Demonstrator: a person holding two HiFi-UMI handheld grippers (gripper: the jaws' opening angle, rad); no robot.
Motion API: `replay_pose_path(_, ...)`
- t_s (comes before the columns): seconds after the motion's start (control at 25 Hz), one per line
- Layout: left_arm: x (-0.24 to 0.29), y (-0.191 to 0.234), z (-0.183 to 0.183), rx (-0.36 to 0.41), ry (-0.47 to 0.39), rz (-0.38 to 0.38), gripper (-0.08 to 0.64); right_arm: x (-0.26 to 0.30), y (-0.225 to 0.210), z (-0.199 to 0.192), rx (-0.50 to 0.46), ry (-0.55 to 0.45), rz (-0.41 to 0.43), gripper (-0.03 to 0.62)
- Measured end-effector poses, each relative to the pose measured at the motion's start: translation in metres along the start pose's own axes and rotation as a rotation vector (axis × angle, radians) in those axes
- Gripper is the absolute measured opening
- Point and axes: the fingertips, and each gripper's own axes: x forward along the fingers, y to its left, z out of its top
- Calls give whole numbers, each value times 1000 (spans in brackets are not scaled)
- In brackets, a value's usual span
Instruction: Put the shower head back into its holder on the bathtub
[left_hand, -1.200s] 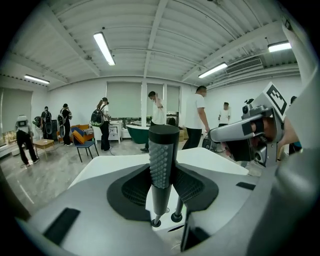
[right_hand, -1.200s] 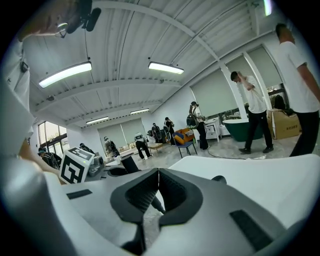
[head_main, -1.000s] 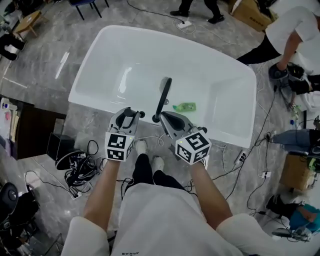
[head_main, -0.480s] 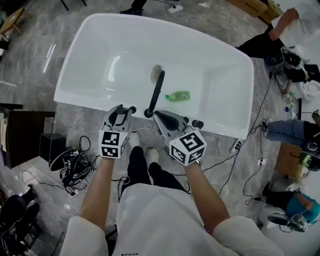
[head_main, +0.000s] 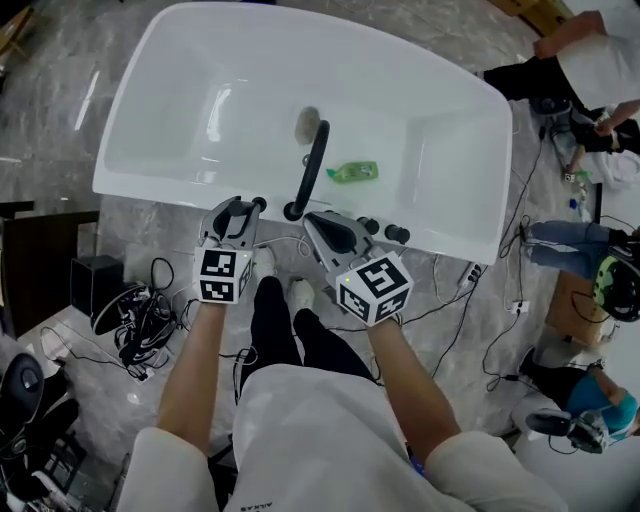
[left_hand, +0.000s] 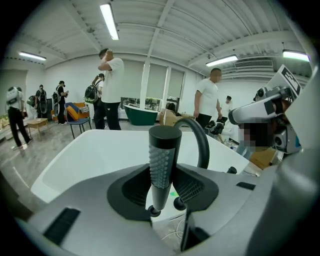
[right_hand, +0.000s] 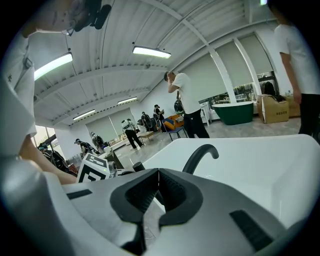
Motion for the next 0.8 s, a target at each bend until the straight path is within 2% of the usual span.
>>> replay_pose_path(0.8, 37, 7, -39, 18, 75, -19, 138, 13, 8, -21, 9, 28, 17, 17)
